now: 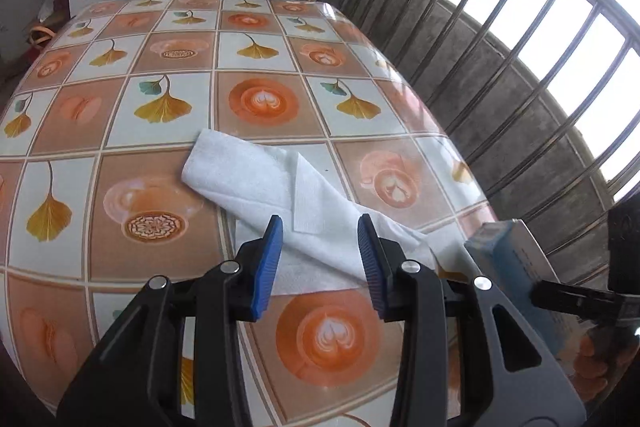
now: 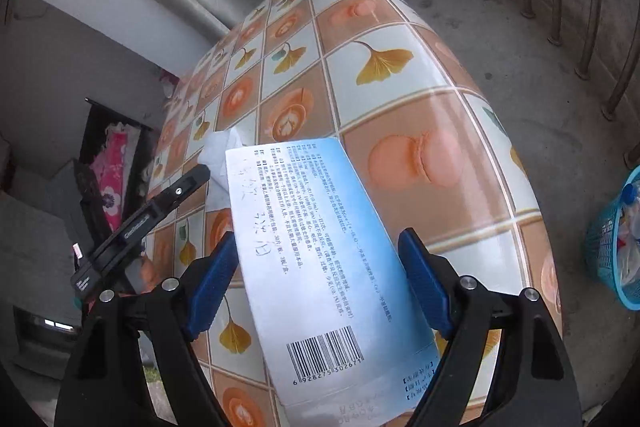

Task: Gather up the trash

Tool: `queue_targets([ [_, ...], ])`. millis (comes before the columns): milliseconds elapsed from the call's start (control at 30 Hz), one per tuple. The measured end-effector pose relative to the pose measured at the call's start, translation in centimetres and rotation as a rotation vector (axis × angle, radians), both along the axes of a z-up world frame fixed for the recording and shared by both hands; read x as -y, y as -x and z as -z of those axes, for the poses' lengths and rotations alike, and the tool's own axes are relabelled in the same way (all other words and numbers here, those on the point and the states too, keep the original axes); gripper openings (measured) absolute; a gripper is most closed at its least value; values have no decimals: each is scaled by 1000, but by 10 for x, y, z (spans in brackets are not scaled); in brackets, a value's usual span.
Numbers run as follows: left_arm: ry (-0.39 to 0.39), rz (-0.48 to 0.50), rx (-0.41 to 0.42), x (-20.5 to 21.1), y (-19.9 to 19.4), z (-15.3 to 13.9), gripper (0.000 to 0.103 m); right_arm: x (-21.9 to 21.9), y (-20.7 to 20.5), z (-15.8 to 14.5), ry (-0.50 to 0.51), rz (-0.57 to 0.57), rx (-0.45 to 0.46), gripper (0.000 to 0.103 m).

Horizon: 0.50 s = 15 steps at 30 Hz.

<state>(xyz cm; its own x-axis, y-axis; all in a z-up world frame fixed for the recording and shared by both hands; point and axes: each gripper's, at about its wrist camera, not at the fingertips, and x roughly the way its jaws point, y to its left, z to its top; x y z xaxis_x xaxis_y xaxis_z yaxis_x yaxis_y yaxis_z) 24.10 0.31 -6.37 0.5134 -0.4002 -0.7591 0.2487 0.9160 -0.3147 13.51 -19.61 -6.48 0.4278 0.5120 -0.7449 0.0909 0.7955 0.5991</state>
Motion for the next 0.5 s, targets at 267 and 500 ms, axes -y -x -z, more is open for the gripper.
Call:
queue_targets([
  [267, -135, -30, 13, 14, -13, 15, 8, 8, 7, 7, -48, -7, 11, 79],
  [500, -119, -24, 24, 10, -10, 14, 0, 10, 9, 9, -72, 5, 16, 79],
])
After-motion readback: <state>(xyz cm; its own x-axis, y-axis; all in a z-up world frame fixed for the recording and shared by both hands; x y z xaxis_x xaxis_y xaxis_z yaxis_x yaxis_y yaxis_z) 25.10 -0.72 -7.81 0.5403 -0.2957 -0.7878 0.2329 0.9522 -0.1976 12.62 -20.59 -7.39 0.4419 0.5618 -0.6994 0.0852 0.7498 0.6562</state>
